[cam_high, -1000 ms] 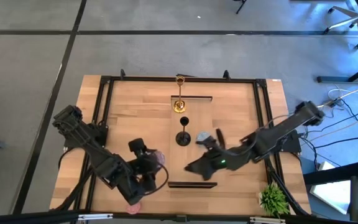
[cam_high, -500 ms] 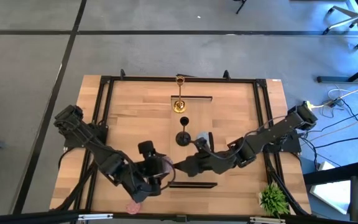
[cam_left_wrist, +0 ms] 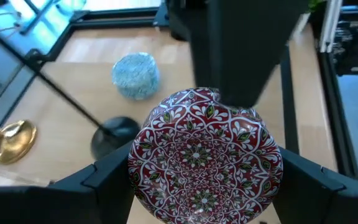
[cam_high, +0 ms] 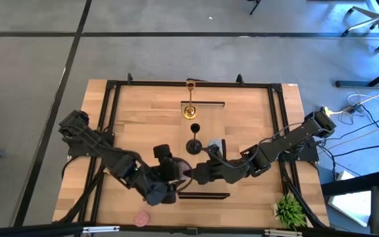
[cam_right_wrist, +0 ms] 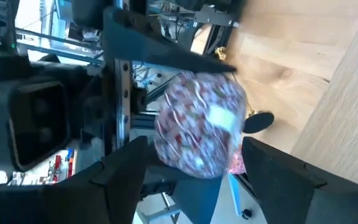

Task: Pick & Place candle stick holders
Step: Put the red brown scented candle on the shelf

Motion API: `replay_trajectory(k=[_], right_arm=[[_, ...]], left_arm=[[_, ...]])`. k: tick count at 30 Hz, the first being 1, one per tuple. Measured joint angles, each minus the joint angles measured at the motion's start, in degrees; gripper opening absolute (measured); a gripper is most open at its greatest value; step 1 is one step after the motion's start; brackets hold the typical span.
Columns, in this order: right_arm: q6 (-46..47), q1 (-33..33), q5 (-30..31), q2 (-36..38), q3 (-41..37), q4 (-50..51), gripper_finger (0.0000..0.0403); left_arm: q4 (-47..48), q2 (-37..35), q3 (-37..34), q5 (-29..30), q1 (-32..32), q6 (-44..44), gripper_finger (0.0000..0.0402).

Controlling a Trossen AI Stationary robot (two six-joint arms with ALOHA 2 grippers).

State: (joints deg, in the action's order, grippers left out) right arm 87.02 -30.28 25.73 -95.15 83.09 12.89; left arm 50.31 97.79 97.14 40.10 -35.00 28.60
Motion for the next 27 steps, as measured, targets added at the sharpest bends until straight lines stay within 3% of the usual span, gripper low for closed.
replay_trajectory(k=[11, 27], right_arm=[[0.64, 0.18, 0.20, -0.04, 0.00, 1.75, 0.0266], [2.14, 0.24, 0.88, 0.11, 0.17, 2.54, 0.0266]], left_arm=[[-3.18, 1.28, 0.03, -5.69, 2.76, -4.38, 0.0289], [-4.67, 1.70, 3.98, -5.87, 4.33, -7.99, 0.0289]])
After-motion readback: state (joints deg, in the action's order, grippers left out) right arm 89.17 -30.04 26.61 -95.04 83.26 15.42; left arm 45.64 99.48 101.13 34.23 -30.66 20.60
